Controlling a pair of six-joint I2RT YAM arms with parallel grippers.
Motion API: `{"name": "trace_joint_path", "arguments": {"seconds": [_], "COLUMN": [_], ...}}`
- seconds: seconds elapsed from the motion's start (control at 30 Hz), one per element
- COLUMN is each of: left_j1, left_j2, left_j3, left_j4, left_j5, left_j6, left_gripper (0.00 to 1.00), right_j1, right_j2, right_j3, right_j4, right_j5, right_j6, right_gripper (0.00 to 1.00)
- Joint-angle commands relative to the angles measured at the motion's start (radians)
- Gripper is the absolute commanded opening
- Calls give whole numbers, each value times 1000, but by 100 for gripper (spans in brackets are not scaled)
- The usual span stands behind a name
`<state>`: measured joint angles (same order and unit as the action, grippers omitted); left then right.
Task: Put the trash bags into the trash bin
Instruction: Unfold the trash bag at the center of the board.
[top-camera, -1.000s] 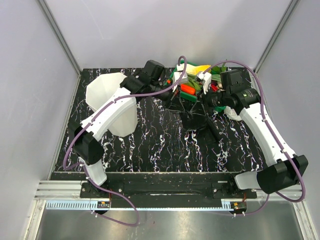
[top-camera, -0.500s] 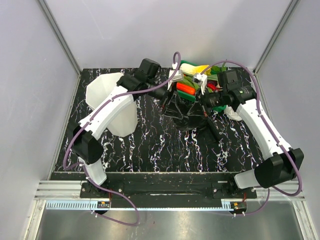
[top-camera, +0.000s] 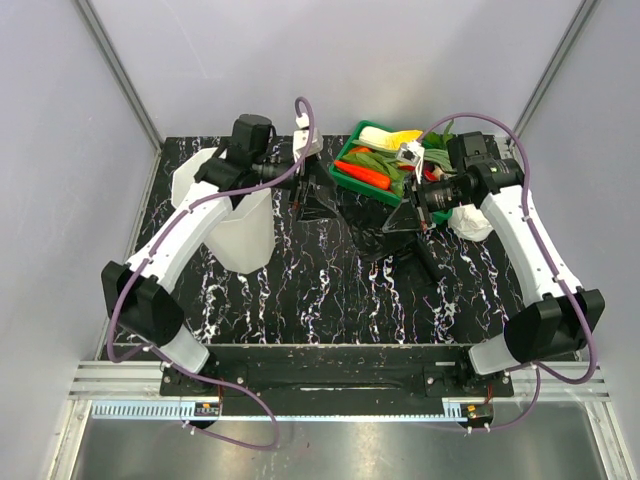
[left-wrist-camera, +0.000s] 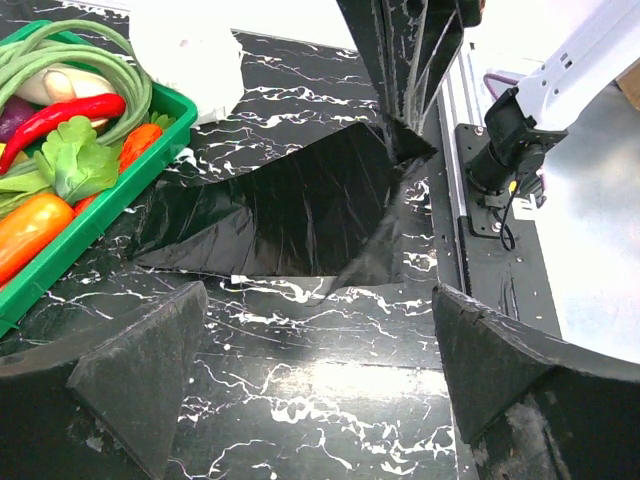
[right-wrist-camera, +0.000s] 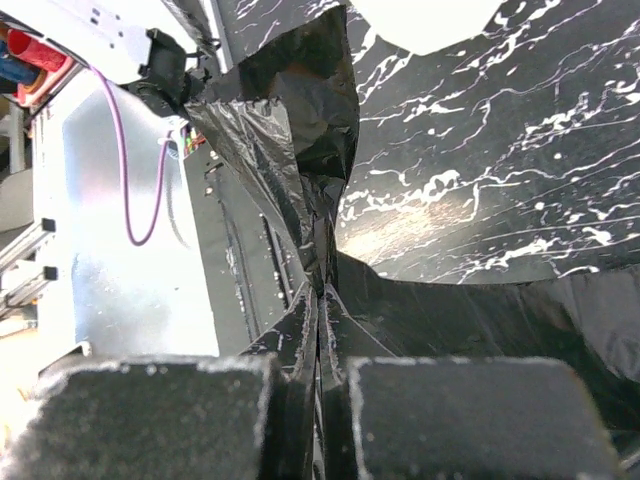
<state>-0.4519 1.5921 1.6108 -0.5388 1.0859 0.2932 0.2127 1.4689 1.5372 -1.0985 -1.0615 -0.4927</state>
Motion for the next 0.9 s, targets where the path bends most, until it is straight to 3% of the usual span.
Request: {"name": "trace_joint_path", "arguments": {"seconds": [0.0,0.1,0.23,0.3,0.37,0.5,0.6,0.77,0.87], "left_j1": [-1,-1,-2,-4,-14,-45,-70,-87,-87], "left_j2": [-4,22,45,45,45,54,42,2,-52], "left_j3": [-38,-46,-40,-46,-49,-52,-64,-106,-161], "left_j4": [102,123,123,125,125,125,126,221,286], "left_j5": [84,140,189,215,220,213,192,93,0], "left_j6": [67,64,57,55,44,3,-11,-170,-259], "left_gripper": [99,99,99,94,77,23,0,0,0], "right_j1": [-4,-6,-7,-7,-7,-9,-9,-7,-7], "right_j2": [28,56,38,33,27,13,5,-30,-68], "right_j3": [75,115,100,95,81,54,29,-5,-31], "right_j4": [-138,-213,-178,-155,-124,-37,18,130,187], "right_j5": [-86,-100,-95,-84,-72,-48,-11,125,208], "right_j6": [-102,-152,-132,-113,-90,-21,25,126,160], "right_gripper": [0,0,0,0,0,0,0,4,30]}}
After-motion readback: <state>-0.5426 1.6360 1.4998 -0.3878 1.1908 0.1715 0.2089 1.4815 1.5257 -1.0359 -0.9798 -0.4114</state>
